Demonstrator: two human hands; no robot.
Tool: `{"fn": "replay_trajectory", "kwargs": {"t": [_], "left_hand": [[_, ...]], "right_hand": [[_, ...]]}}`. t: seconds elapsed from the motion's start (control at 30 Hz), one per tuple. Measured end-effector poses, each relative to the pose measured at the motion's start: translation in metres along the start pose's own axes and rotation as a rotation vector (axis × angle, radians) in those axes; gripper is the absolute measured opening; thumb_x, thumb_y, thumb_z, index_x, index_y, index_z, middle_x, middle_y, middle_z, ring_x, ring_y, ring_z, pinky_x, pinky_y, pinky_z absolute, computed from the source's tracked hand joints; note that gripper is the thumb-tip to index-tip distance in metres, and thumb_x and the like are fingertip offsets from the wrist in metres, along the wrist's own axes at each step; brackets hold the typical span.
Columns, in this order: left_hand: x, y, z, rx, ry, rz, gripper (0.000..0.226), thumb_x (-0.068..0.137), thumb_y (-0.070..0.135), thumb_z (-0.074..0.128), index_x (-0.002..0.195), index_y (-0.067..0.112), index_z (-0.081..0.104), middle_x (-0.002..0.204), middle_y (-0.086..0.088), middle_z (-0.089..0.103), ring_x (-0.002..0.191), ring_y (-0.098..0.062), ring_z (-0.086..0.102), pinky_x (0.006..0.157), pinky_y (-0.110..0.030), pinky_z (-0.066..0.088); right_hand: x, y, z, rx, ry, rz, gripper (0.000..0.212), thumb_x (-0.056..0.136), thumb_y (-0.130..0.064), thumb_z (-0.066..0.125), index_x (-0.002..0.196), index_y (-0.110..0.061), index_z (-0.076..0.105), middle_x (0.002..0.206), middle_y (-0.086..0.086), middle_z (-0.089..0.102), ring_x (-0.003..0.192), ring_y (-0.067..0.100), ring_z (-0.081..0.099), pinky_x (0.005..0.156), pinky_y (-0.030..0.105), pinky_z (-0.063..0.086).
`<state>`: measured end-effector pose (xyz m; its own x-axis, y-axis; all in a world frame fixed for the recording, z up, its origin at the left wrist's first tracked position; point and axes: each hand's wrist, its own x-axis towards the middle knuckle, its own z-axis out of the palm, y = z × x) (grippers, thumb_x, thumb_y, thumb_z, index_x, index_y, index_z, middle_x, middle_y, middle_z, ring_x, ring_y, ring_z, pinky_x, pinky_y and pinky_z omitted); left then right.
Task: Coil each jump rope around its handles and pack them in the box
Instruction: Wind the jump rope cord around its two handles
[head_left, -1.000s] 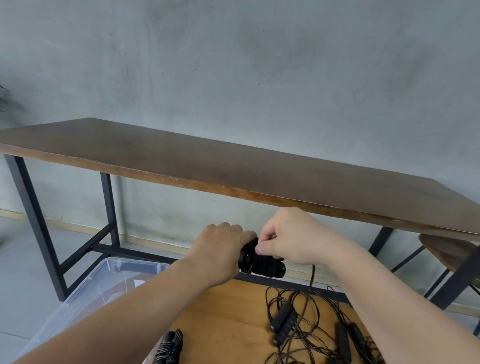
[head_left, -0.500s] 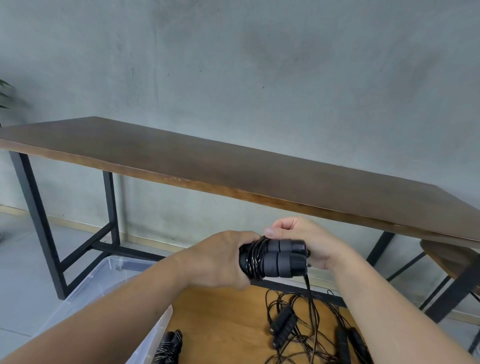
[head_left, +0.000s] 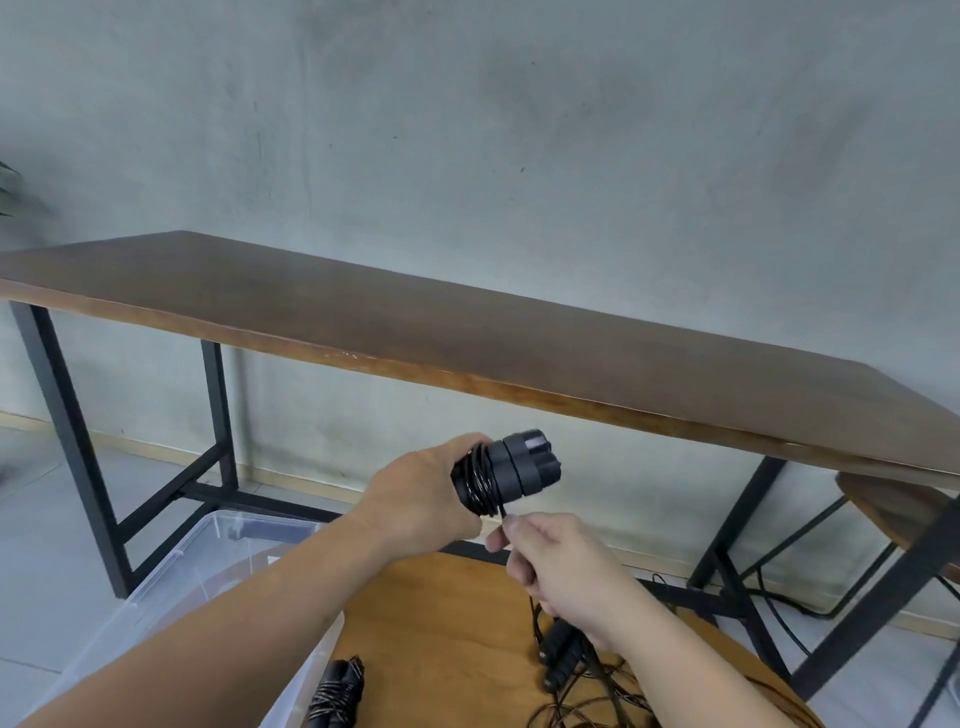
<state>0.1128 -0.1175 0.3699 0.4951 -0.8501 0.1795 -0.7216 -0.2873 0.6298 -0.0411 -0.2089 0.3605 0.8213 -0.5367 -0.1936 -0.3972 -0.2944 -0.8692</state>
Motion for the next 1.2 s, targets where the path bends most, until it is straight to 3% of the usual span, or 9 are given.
{"fn": "replay_trajectory", "kwargs": {"t": [0.17,0.43,0.6,0.7,0.8,0.97,1.03,1.1,1.2], "left_hand": [[-0.002,-0.006,0.023,0.392,0.04,-0.019,0.054,0.079,0.033,0.065,0.121,0.051,0.035,0.093,0.01,0.059,0.086,-0.017,0.061,0.068,-0.031,0.051],[-0.01,-0.008,0.032,0.672,-0.065,0.142,0.053,0.086,0.025,0.056,0.132,0.042,0.034,0.103,0.002,0.057,0.097,-0.021,0.057,0.075,-0.032,0.042],[-0.02,0.004,0.01,0.442,-0.262,0.293,0.048,0.081,0.024,0.065,0.121,0.043,0.048,0.095,0.01,0.06,0.087,-0.014,0.056,0.072,-0.027,0.038],[-0.028,0.006,-0.003,0.105,-0.418,0.246,0.044,0.079,0.02,0.07,0.105,0.049,0.05,0.085,0.015,0.061,0.077,-0.004,0.057,0.066,-0.019,0.043],[-0.03,0.007,-0.012,-0.06,-0.5,0.212,0.047,0.075,0.009,0.072,0.092,0.046,0.05,0.068,0.019,0.054,0.061,0.002,0.05,0.057,-0.012,0.039],[-0.029,0.005,-0.014,-0.195,-0.521,0.194,0.045,0.072,0.004,0.074,0.089,0.039,0.052,0.075,0.016,0.055,0.065,0.001,0.05,0.06,-0.017,0.04],[-0.03,0.001,-0.013,-0.303,-0.551,0.155,0.048,0.074,0.015,0.08,0.107,0.041,0.057,0.092,0.015,0.064,0.083,-0.001,0.059,0.073,-0.018,0.047],[-0.033,-0.002,-0.01,-0.427,-0.549,0.12,0.053,0.072,0.037,0.082,0.118,0.046,0.058,0.109,0.017,0.067,0.103,-0.001,0.062,0.088,-0.019,0.048],[-0.033,-0.003,-0.001,-0.459,-0.392,0.1,0.049,0.064,0.057,0.076,0.11,0.045,0.064,0.103,0.017,0.07,0.097,0.0,0.063,0.084,-0.019,0.047]], "right_hand": [[-0.006,-0.01,0.0,-0.706,0.027,-0.13,0.029,0.102,-0.031,0.043,0.083,-0.013,0.056,0.074,0.002,0.056,0.065,0.017,0.051,0.056,0.03,0.039],[-0.015,-0.048,-0.019,-1.014,-0.108,-0.215,0.022,0.094,-0.025,0.057,0.091,-0.014,0.076,0.086,0.005,0.071,0.076,0.018,0.066,0.067,0.033,0.057],[-0.003,-0.065,-0.048,-0.72,-0.222,-0.239,0.01,0.08,-0.035,0.079,0.085,-0.026,0.08,0.083,-0.012,0.073,0.08,0.005,0.066,0.071,0.023,0.054],[0.007,-0.055,-0.06,-0.457,-0.25,-0.239,0.012,0.076,-0.037,0.081,0.082,-0.026,0.079,0.082,-0.005,0.073,0.076,0.005,0.064,0.072,0.023,0.05],[0.012,-0.04,-0.06,-0.157,-0.201,-0.214,0.022,0.07,-0.039,0.079,0.083,-0.021,0.079,0.085,0.013,0.072,0.077,0.02,0.062,0.075,0.031,0.049],[0.019,-0.018,-0.041,0.293,-0.121,-0.058,0.012,0.079,-0.021,0.071,0.083,-0.01,0.075,0.081,0.007,0.07,0.073,0.019,0.066,0.068,0.03,0.053],[0.021,-0.008,-0.028,0.387,-0.047,-0.03,0.017,0.09,-0.016,0.065,0.079,-0.016,0.078,0.084,0.012,0.065,0.077,0.027,0.055,0.076,0.037,0.044],[0.021,0.0,-0.014,0.462,-0.013,-0.029,0.031,0.096,-0.013,0.058,0.073,-0.021,0.077,0.076,0.013,0.051,0.068,0.024,0.04,0.067,0.034,0.035],[0.013,0.005,-0.001,0.472,0.022,-0.039,0.035,0.103,-0.009,0.041,0.075,-0.009,0.061,0.056,0.001,0.033,0.052,0.012,0.021,0.05,0.027,0.017]]}}
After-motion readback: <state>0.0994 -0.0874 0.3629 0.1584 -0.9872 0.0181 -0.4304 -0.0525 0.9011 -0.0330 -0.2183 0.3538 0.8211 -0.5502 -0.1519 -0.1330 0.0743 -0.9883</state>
